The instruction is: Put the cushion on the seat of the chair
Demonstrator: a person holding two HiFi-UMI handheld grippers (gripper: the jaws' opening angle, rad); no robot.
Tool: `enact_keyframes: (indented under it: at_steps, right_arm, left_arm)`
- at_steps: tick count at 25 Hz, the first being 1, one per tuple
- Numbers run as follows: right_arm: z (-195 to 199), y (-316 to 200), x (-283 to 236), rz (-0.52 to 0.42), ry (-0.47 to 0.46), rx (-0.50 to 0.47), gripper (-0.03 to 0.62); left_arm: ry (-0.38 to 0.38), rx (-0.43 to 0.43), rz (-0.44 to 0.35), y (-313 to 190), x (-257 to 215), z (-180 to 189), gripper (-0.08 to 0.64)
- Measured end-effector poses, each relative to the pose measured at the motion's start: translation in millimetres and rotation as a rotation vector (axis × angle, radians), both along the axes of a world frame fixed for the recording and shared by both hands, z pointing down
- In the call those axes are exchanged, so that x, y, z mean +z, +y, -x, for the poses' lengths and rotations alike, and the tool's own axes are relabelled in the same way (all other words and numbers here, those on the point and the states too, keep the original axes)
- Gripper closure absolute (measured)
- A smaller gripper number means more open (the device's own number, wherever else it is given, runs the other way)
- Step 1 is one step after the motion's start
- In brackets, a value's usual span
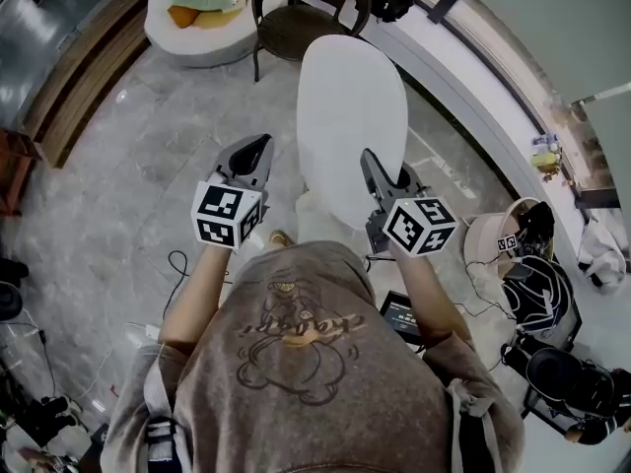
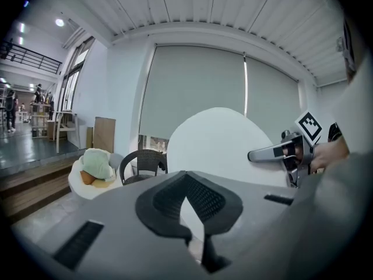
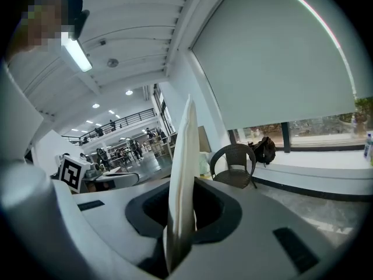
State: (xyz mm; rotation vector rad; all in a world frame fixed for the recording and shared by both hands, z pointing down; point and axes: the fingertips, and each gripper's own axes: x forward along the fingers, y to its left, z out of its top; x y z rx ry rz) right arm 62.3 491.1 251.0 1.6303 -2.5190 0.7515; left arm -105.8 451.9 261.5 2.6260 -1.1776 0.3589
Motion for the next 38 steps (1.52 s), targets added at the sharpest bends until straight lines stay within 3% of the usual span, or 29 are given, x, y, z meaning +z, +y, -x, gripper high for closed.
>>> enact_keyframes:
  at_steps: [14,22,38]
  right_arm:
    - [-10,-81,16,0.017,-0.028,-0.019,0.523]
    - [-16,-156,14,0.020,-0.039,-0.053,0.525]
    - [-45,-297,17,0.041,-0.006,-0.149,0.525]
  left_arm:
    - [0.002,0.018,0.018,-79,14,-23,0.555]
    - [0.001,0.026,0.031,-157,12,-41,0.555]
    - [0.017,-0.046,0.050,-289,18,-87,0.555]
